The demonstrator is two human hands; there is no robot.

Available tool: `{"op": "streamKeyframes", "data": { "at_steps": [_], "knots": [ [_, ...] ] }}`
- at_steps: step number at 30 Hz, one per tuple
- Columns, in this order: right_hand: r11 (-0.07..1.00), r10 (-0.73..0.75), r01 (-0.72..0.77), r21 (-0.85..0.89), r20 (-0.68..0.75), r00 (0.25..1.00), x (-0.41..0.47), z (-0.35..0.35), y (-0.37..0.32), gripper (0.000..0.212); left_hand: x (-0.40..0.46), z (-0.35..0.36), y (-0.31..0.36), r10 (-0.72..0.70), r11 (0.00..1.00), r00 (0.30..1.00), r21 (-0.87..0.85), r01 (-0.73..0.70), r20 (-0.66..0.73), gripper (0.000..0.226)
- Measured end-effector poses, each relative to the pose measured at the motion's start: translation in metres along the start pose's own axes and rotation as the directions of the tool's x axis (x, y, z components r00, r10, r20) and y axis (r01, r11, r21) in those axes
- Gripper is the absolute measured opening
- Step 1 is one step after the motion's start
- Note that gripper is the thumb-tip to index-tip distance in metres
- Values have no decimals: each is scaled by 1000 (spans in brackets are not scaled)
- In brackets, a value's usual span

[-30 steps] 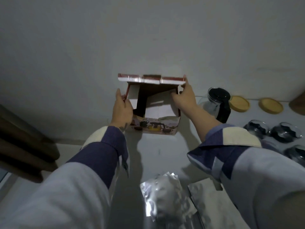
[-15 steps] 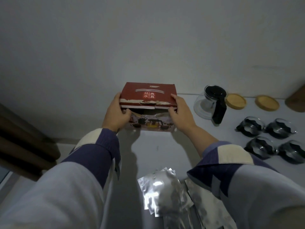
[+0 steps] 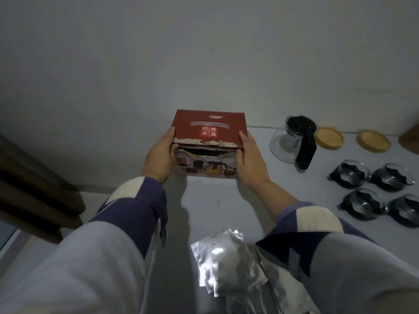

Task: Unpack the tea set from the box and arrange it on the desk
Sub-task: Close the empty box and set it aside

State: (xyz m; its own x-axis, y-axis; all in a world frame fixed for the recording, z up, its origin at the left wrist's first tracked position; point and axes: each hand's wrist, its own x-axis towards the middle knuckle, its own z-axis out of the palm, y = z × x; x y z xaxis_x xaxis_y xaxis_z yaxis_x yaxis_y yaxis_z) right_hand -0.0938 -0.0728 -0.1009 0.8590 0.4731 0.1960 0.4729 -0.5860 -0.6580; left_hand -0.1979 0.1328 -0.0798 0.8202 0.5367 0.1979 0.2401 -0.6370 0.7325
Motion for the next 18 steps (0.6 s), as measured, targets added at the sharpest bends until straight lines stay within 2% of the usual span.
{"op": "streamKeyframes", "data": {
  "at_steps": [9, 12, 15, 18],
  "knots": [
    [999, -13, 16, -46, 58, 998, 0, -9, 4, 54, -3, -3, -4, 66, 972, 989, 215, -93, 131, 50],
    [993, -17, 29, -112, 102, 995, -4, -11, 5, 53, -6, -2, -6, 8, 935, 983, 347, -73, 184, 53],
    [990, 23, -2, -140, 144, 989, -10, -12, 6, 54, -8, 1, -5, -29, 924, 982, 379, -45, 187, 51],
    [996, 43, -30, -86, 153, 987, -12, -9, 6, 59, -8, 5, -4, -52, 938, 988, 347, -3, 147, 49]
  ]
}}
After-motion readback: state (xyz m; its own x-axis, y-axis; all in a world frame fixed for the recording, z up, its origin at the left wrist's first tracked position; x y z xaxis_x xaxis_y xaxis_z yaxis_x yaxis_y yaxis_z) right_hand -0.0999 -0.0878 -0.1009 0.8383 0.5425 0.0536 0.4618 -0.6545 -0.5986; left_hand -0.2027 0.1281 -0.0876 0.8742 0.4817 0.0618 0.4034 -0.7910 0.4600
